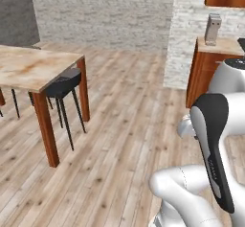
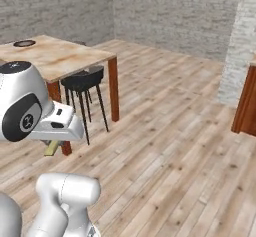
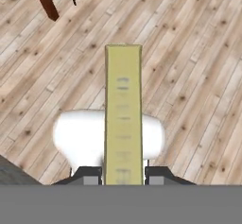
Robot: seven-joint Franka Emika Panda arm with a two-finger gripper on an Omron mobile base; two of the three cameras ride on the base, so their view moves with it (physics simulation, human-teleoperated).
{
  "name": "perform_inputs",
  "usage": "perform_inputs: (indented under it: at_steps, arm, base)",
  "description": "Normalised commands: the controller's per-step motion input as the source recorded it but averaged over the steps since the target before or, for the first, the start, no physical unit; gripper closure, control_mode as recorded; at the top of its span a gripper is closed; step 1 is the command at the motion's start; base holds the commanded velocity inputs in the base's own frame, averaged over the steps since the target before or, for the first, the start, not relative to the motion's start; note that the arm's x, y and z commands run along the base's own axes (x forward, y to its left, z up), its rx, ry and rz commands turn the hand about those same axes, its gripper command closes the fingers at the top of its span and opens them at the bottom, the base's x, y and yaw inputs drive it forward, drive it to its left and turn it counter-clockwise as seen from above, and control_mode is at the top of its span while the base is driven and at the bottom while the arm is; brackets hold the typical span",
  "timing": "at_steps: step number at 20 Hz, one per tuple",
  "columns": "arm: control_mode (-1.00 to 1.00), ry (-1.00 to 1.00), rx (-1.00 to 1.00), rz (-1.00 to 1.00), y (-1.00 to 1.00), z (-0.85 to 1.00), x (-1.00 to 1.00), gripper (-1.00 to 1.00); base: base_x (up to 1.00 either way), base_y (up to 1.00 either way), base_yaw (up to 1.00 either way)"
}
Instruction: Retrieve the butter from the fridge and place it on a plate on the dining table. Then retrieve the butter knife by the fridge and place it near the plate.
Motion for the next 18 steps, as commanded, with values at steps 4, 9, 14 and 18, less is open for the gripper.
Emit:
perform_inputs:
  at_steps: [4, 9, 14, 18]
  arm:
    - [1.00, 0.00, 0.00, 0.00, 0.00, 0.00, 0.00, 1.00]
    - [1.00, 0.00, 0.00, 0.00, 0.00, 0.00, 0.00, 1.00]
    - [1.00, 0.00, 0.00, 0.00, 0.00, 0.00, 0.00, 1.00]
    - [1.00, 0.00, 0.00, 0.00, 0.00, 0.00, 0.00, 1.00]
  base:
    - [0.59, 1.00, 0.00]
    - [0.62, 1.00, 0.00]
    - [0.85, 1.00, -0.08]
    - [0.70, 1.00, -0.11]
